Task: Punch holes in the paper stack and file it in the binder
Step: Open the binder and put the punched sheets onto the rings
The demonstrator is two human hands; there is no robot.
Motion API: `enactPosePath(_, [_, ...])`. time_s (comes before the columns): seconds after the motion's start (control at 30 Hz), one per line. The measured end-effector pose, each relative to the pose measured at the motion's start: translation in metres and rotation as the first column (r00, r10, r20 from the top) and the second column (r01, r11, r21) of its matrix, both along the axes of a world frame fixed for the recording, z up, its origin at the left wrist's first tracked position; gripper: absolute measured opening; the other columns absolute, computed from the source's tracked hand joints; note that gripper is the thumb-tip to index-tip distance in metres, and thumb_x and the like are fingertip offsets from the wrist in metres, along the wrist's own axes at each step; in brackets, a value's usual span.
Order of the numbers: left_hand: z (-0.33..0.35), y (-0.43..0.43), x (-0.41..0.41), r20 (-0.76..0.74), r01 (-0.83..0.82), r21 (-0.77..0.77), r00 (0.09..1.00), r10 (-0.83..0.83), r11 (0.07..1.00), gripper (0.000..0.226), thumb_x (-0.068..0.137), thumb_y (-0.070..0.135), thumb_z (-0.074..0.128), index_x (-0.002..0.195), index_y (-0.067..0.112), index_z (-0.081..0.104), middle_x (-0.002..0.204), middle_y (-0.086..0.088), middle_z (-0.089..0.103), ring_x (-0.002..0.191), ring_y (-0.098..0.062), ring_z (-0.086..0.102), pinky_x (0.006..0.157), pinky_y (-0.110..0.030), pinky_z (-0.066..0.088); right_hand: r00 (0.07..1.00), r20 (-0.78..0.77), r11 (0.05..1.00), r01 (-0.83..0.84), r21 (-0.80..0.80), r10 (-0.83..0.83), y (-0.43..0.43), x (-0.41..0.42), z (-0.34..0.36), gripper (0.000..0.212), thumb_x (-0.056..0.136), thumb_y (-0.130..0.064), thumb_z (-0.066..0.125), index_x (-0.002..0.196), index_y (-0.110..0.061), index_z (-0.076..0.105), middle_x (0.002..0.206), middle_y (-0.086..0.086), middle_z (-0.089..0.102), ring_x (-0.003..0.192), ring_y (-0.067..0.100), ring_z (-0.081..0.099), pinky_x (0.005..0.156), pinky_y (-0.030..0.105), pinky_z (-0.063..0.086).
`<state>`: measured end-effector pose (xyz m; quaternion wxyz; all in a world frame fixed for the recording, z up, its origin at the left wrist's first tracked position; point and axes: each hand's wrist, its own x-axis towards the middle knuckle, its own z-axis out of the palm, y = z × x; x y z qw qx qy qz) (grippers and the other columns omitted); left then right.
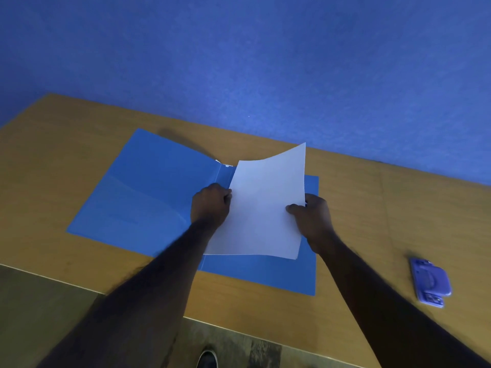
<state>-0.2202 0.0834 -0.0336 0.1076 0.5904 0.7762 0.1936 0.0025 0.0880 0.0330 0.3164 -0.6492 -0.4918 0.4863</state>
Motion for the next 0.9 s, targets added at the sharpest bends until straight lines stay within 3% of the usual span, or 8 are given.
enactPosePath(0.2, [0.001, 0.001, 0.000, 0.052, -0.043, -0.055, 0.998, 0.046, 0.998, 0.030, 0.095, 0.031, 0.048, 0.103, 0.017, 0.073, 0.102, -0.008, 0.067, 0.095, -0.032, 0.062, 0.080, -0.039, 0.051, 0.994, 0.104, 0.998, -0.041, 0.047, 0.036, 0.000, -0.006, 0.004, 0.013, 0.078, -0.008, 0.056, 0.086, -0.006, 0.067, 0.089, 0.011, 0.072, 0.084, 0.032, 0.070, 0.068, 0.047, 0.059])
enactPosePath(0.43, [0.000, 0.001, 0.004, 0.094, -0.028, -0.102, 0.995, 0.038, 0.994, 0.029, 0.090, 0.026, 0.046, 0.082, 0.014, 0.071, 0.088, -0.008, 0.068, 0.086, -0.032, 0.063, 0.071, -0.035, 0.050, 0.974, 0.211, 0.993, -0.100, 0.062, 0.085, 0.004, -0.016, 0.015, 0.023, 0.071, -0.012, 0.049, 0.086, -0.003, 0.064, 0.088, 0.013, 0.071, 0.082, 0.034, 0.069, 0.068, 0.053, 0.058])
enactPosePath(0.57, [0.001, -0.002, 0.000, 0.086, 0.059, -0.157, 0.995, -0.046, 0.986, 0.032, 0.092, 0.027, 0.048, 0.117, 0.019, 0.068, 0.113, -0.009, 0.061, 0.106, -0.032, 0.058, 0.091, -0.041, 0.048, 0.967, 0.241, 0.994, -0.101, 0.052, 0.086, 0.005, -0.010, 0.011, 0.019, 0.074, -0.010, 0.049, 0.084, -0.006, 0.065, 0.085, 0.008, 0.071, 0.080, 0.029, 0.069, 0.069, 0.047, 0.059])
enactPosePath(0.63, [0.000, -0.009, -0.006, 0.042, 0.111, -0.186, 0.994, -0.105, 0.976, 0.035, 0.093, 0.029, 0.050, 0.125, 0.021, 0.062, 0.117, -0.009, 0.057, 0.110, -0.031, 0.055, 0.094, -0.042, 0.046, 0.966, 0.245, 0.995, -0.089, 0.033, 0.079, 0.003, -0.005, 0.005, 0.019, 0.075, -0.008, 0.050, 0.085, -0.007, 0.066, 0.086, 0.007, 0.071, 0.079, 0.027, 0.069, 0.068, 0.042, 0.058])
enactPosePath(0.8, [-0.005, -0.036, -0.020, 0.134, 0.046, -0.097, 0.990, -0.033, 0.994, 0.024, 0.089, 0.036, 0.061, 0.104, 0.021, 0.072, 0.107, -0.003, 0.060, 0.100, -0.022, 0.058, 0.084, -0.036, 0.050, 0.976, 0.216, 0.999, -0.041, -0.003, 0.041, -0.003, 0.005, -0.012, 0.022, 0.077, -0.007, 0.052, 0.094, -0.008, 0.066, 0.094, 0.006, 0.070, 0.085, 0.026, 0.067, 0.069, 0.039, 0.058])
enactPosePath(0.9, [-0.009, -0.047, -0.022, 0.170, 0.034, -0.058, 0.985, -0.024, 0.998, 0.020, 0.088, 0.036, 0.063, 0.092, 0.020, 0.075, 0.094, 0.002, 0.061, 0.090, -0.019, 0.060, 0.073, -0.030, 0.047, 0.981, 0.191, 1.000, -0.022, -0.014, 0.025, -0.007, 0.007, -0.016, 0.017, 0.083, -0.005, 0.054, 0.095, -0.011, 0.064, 0.097, 0.006, 0.068, 0.086, 0.026, 0.065, 0.065, 0.029, 0.048])
